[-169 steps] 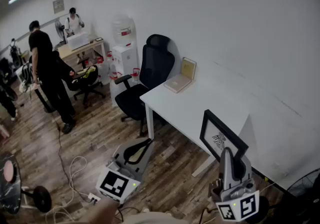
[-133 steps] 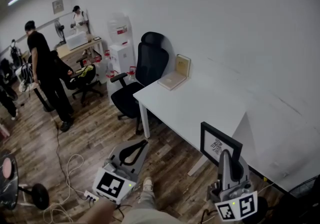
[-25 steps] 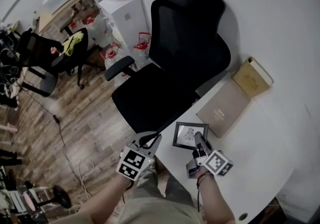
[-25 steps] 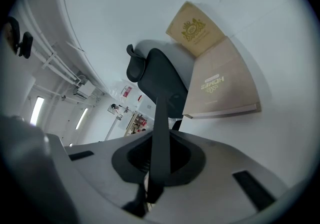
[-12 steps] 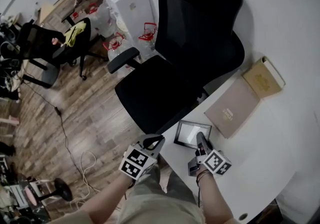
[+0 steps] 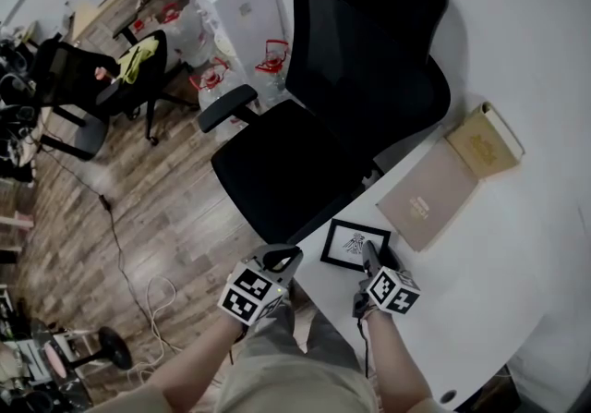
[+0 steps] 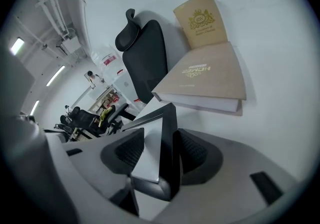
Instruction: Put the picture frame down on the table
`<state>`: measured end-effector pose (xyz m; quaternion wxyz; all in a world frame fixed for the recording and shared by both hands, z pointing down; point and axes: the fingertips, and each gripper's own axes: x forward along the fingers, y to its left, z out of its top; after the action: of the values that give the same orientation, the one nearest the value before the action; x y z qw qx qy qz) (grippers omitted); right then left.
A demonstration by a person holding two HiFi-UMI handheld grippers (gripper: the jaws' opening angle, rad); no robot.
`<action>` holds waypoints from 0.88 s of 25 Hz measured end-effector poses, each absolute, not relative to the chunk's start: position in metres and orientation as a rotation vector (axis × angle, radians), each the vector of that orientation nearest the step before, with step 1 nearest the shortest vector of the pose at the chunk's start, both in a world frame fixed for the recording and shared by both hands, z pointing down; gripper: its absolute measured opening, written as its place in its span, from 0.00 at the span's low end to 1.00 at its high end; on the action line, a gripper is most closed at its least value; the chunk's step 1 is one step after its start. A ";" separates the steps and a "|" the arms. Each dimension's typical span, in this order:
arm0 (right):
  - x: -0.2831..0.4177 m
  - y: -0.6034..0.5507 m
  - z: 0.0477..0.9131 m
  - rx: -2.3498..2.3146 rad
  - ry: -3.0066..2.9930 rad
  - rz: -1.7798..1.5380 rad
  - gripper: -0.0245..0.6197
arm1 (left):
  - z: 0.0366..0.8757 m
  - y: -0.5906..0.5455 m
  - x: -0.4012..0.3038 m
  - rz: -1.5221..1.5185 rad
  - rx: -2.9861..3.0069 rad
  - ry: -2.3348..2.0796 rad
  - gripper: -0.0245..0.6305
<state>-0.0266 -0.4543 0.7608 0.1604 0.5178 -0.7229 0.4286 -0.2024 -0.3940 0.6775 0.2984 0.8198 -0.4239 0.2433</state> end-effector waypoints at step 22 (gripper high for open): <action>-0.033 -0.451 0.675 1.407 -2.213 0.810 0.25 | 0.617 -0.381 -0.219 0.607 2.269 -1.217 0.09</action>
<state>-0.0327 -0.4513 0.6747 0.1974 0.5025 -0.7904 0.2894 -0.2187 -0.3810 0.6166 0.2456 0.8315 -0.4459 0.2223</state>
